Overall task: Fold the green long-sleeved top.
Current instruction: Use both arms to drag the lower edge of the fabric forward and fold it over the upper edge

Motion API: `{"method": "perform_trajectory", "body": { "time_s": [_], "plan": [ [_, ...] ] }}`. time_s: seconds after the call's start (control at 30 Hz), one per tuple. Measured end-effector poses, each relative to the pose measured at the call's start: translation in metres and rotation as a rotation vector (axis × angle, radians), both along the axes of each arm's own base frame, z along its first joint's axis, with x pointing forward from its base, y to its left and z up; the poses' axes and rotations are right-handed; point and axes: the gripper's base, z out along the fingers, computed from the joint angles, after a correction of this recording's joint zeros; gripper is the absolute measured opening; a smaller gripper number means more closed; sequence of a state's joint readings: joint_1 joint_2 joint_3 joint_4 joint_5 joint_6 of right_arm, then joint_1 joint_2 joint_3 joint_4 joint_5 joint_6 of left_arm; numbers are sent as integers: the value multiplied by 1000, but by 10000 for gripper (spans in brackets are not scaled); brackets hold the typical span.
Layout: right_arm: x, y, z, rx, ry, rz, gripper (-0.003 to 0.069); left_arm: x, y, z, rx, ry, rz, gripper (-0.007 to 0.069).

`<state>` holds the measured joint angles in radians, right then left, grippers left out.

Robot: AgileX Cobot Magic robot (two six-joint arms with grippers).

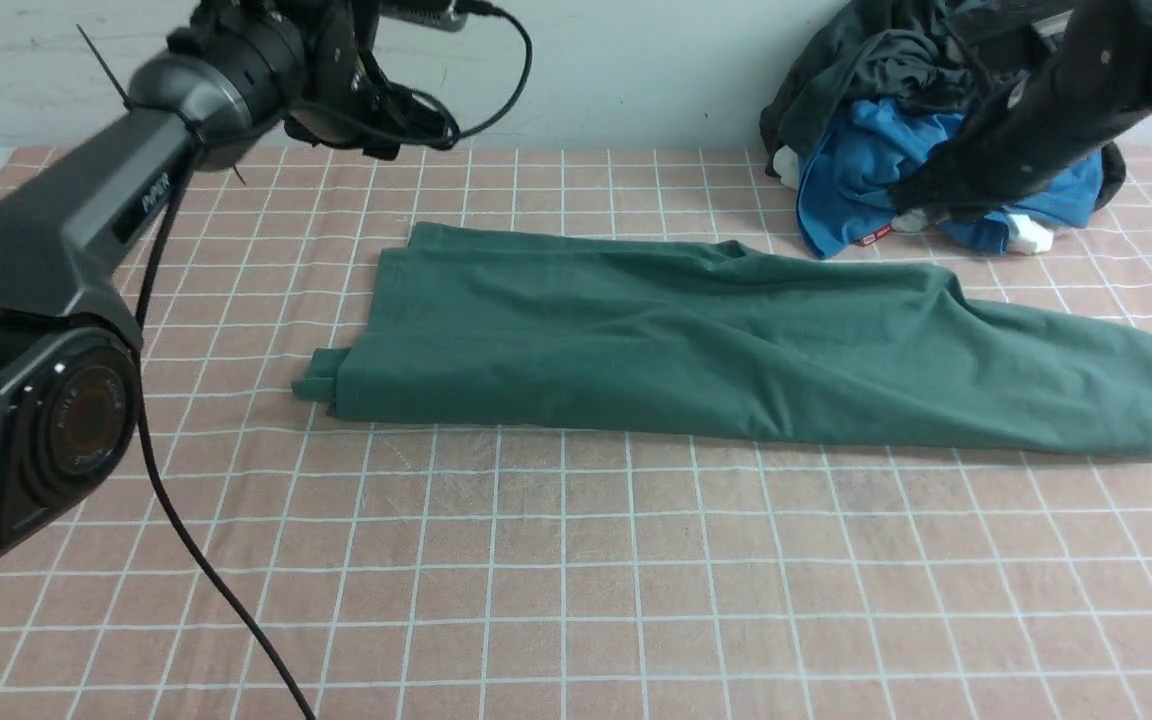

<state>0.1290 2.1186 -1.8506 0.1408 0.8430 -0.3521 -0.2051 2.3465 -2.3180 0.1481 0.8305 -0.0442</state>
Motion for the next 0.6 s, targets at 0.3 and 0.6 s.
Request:
{"method": "perform_trajectory", "body": {
  "time_s": [0.3,0.6],
  "plan": [
    [46,47,-113,192,-85,183,-13,-35,-33,-2,-77,308,-343,0],
    [72,-20,-54,280,-264,-99,8,-72,-28,75,-59,209,-441,-3]
  ]
}}
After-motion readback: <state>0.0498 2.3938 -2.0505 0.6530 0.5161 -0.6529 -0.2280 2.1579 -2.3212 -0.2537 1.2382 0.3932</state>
